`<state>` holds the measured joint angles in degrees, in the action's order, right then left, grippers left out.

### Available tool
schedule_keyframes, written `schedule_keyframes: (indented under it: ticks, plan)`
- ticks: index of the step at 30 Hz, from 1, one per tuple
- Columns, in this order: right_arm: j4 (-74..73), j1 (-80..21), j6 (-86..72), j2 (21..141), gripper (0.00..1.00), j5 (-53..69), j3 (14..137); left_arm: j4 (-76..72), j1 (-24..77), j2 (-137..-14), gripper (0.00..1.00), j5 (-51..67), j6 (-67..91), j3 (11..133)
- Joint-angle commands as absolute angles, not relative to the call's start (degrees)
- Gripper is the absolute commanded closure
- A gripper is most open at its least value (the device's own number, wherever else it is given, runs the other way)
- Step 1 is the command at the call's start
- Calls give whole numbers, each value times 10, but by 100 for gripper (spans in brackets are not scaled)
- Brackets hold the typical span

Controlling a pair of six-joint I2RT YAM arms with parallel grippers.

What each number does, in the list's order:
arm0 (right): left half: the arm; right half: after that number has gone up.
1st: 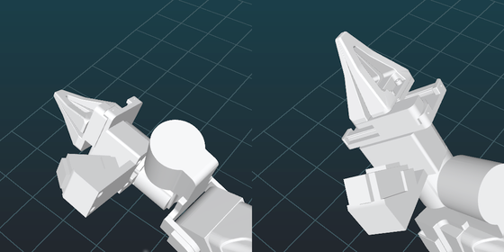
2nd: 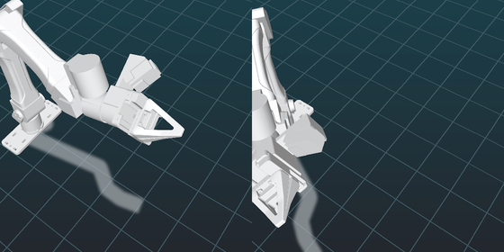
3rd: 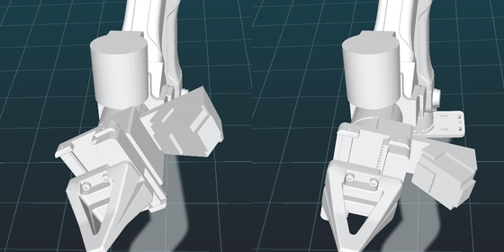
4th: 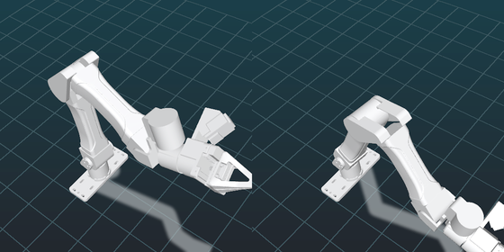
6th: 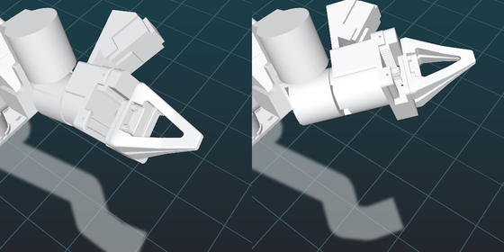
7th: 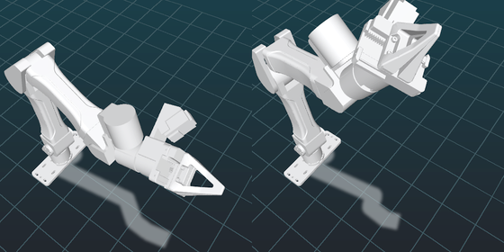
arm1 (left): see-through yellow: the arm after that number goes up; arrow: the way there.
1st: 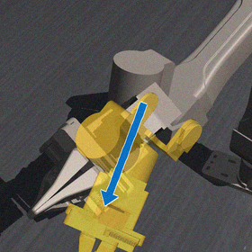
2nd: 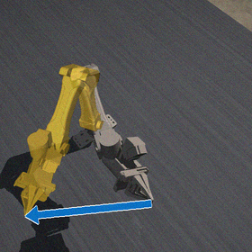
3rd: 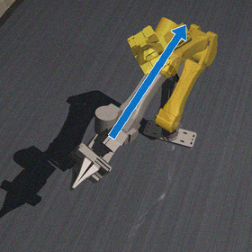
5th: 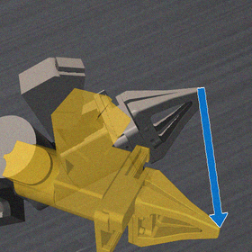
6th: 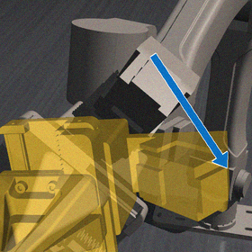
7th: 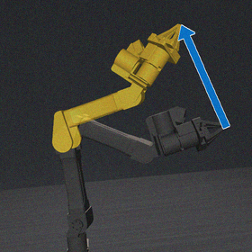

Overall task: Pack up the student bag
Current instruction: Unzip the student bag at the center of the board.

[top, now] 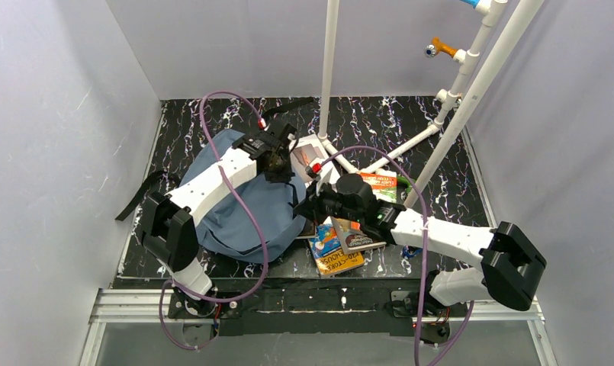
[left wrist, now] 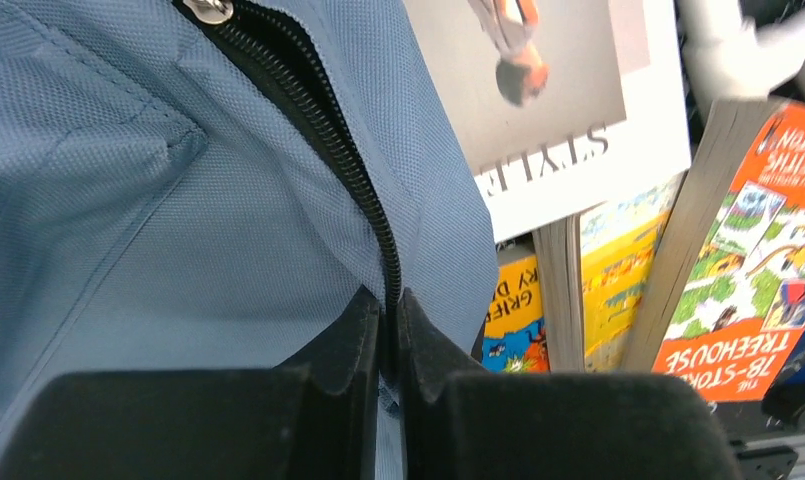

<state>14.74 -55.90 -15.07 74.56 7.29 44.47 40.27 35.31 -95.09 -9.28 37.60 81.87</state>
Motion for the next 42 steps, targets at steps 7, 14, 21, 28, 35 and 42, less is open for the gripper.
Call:
schedule_keyframes:
  ticks: [7, 14, 21, 28, 35, 42]
  plan:
    - [351, -704, -316, 770, 99, 64, 368, 365, 243, -934, 100, -183, 360, 926]
    - [305, -669, -283, 766, 99, 17, 415, 366, 239, -880, 100, -164, 316, 870]
    - [256, -582, -328, 742, 99, 20, 456, 362, 238, -790, 100, -90, 303, 764]
    - [243, -580, -340, 761, 99, 2, 503, 334, 237, -721, 38, 0, 324, 681]
    - [233, -579, -346, 758, 99, 2, 503, 286, 238, -588, 18, 111, 283, 591]
    - [234, -579, -360, 763, 99, -18, 506, 204, 244, -467, 31, 213, 320, 444]
